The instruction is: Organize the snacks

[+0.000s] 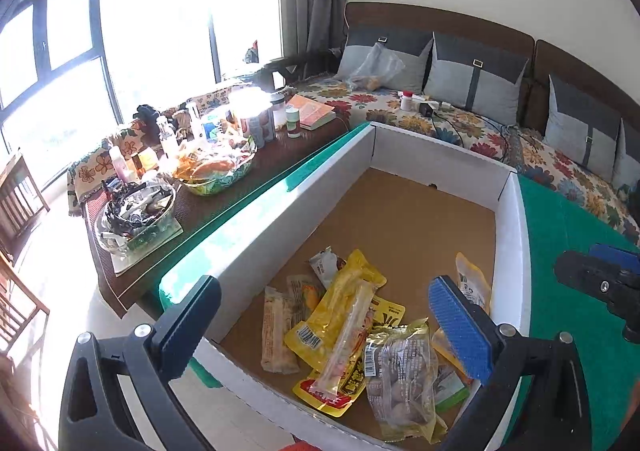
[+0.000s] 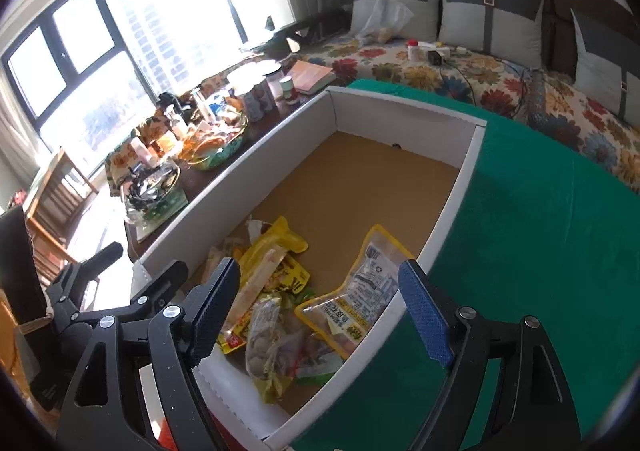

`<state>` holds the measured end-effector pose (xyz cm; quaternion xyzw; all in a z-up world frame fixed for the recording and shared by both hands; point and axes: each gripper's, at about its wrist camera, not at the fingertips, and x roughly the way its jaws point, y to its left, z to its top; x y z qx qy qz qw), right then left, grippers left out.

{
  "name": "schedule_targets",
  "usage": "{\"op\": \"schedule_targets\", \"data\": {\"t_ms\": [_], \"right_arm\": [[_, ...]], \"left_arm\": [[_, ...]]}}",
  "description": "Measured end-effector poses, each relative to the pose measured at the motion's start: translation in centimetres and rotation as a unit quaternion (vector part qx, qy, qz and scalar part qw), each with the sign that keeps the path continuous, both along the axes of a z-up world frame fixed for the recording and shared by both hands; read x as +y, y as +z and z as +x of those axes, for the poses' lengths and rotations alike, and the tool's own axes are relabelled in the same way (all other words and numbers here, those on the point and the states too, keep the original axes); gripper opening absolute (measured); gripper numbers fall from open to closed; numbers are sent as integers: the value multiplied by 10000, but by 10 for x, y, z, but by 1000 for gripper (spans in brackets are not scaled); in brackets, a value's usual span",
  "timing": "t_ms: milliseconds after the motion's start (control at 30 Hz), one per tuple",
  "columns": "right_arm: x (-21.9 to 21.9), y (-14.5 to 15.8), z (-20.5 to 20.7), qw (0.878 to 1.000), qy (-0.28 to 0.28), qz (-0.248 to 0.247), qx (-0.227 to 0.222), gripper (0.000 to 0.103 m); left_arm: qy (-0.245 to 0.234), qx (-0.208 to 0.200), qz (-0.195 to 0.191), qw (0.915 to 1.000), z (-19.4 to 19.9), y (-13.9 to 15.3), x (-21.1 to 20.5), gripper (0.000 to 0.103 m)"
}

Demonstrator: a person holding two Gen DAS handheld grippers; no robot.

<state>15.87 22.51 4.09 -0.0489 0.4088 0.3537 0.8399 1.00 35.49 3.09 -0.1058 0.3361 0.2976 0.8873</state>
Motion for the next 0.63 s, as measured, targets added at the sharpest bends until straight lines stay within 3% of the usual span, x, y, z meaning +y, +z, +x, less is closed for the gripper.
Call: {"op": "schedule_targets", "data": {"t_ms": [67,233,633], "right_arm": [[-1,-2,-2,9996,-118,-239,-87,85],[-1,-13,-7,9990,-141,-425,8,85],[17,-20,-13,9986,45,-535,32,85]], "left_arm": [[-4,76,66,9999,-1,-1,2,103],[-24,902,-298,9955,9,-20,7,102],[164,780,-559,9953,2,-29,14,103]]}}
